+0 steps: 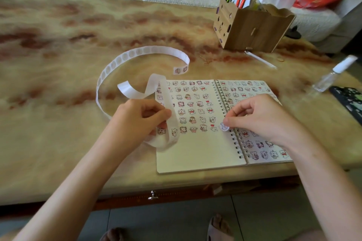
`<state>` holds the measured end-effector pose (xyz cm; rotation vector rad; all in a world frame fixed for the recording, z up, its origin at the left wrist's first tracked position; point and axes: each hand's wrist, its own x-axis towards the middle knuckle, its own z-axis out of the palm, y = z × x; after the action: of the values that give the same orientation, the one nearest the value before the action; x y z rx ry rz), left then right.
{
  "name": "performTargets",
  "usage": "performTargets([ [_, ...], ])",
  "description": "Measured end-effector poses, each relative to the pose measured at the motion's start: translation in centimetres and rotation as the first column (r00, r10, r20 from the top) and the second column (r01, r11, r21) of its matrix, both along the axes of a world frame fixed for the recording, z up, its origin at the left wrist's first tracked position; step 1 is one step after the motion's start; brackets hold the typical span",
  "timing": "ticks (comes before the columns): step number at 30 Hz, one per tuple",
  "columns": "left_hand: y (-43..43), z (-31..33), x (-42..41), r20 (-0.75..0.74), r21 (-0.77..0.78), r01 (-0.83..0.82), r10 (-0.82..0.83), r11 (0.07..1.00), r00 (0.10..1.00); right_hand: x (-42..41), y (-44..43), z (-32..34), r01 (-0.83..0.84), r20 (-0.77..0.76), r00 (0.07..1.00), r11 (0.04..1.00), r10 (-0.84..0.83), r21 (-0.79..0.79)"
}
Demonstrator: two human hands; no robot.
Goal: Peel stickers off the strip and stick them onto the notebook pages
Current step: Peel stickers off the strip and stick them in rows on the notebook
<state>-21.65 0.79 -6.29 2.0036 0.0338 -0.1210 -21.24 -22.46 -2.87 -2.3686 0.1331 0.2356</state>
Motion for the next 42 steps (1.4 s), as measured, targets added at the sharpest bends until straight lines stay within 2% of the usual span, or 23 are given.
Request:
performTargets([
  [12,-0.1,0.1,0.0,0.004,0.005,-0.009,0.009,1.000,1.000,0.0,0.1,-0.2,-0.010,0.031,0.999,0.999,0.011,-0.034],
  [28,-0.1,0.1,-0.1,0.002,0.022,-0.014,0.014,1.000,1.000,-0.4,1.1,-0.8,0.014,0.103,0.995,0.958,0.016,-0.286],
  [37,-0.1,-0.1,0.0,0.005,0.025,-0.018,0.017,1.000,1.000,0.1,0.2,-1.2,-0.030,0.084,0.995,0.973,0.050,-0.228],
  [42,0.1,-0.2,0.1,0.000,0.022,-0.018,0.018,1.000,1.000,0.4,-0.2,-1.6,-0.066,-0.005,0.998,0.984,0.066,-0.167],
])
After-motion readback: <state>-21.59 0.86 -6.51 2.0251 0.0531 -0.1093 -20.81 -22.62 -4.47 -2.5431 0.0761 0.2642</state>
